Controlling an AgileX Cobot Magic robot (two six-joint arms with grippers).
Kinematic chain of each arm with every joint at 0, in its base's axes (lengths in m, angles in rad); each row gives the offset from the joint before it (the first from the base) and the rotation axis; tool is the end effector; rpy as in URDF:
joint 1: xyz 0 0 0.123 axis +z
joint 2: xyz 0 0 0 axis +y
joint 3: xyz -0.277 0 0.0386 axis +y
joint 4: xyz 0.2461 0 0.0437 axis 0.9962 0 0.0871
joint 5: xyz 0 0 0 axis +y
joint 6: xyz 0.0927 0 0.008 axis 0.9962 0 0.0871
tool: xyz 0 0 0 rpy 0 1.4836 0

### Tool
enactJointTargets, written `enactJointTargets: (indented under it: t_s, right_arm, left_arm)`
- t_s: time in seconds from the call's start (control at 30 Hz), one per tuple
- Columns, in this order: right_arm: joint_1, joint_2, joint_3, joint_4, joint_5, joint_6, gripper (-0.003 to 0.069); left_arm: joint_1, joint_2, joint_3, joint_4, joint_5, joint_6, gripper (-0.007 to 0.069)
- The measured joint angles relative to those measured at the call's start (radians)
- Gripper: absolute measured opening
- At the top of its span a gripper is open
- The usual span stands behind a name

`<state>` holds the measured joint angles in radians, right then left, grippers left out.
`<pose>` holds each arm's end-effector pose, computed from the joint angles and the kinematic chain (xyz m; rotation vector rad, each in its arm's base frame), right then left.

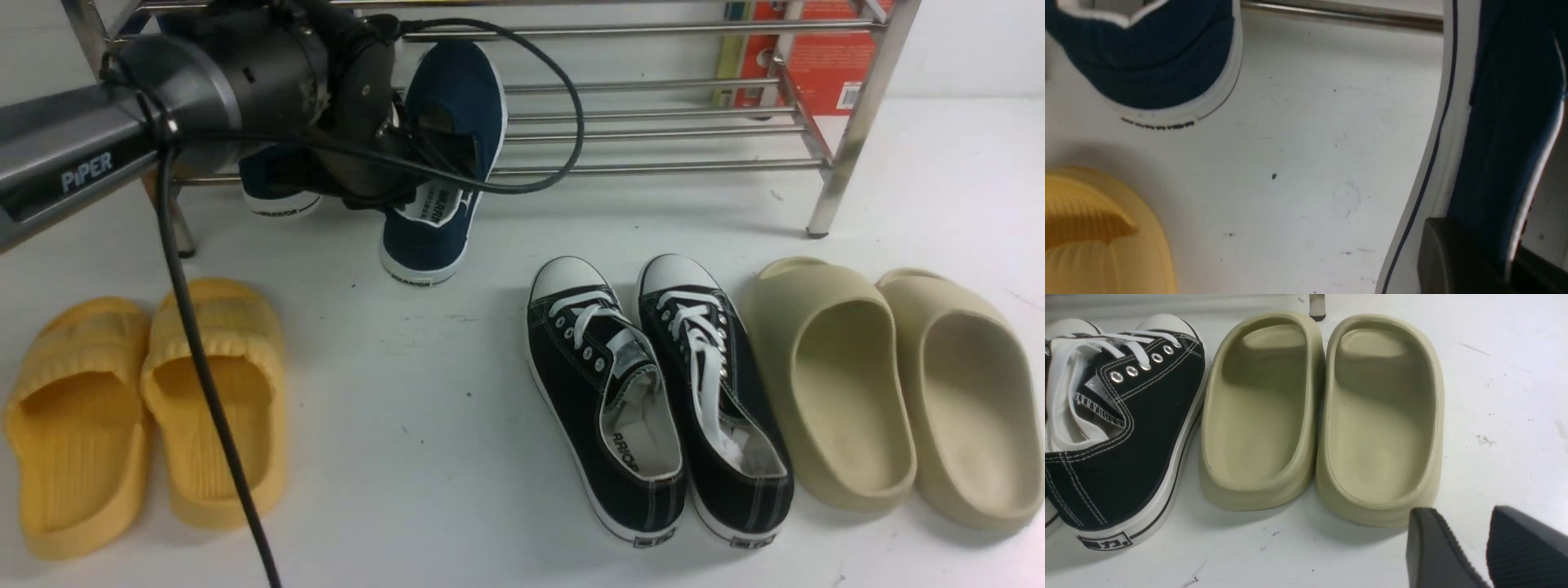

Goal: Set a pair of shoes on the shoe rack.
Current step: Use the left arm to put a shoe into the shoe rack

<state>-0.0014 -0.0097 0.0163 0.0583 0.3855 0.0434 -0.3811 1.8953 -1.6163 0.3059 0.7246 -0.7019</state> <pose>0.0577 0.0020 0.1730 0.0776 1.8743 0.0866 0.4066 -0.1429 0.2764 -0.1949 2.4357 -0.1310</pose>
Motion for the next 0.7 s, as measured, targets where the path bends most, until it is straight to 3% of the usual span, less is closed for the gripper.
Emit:
enactJointTargets:
  t_s: [0.37, 0.7]
  right_arm:
    - [0.0, 0.0, 0.0, 0.0, 0.0, 0.0, 0.0239]
    - [0.0, 0.0, 0.0, 0.0, 0.0, 0.0, 0.0239]
  left_arm:
    - [0.093, 0.063, -0.093, -0.021, -0.001, 0.015, -0.0003]
    - [0.143, 0.108, -0.113, -0.024, -0.135, -0.003, -0.0003]
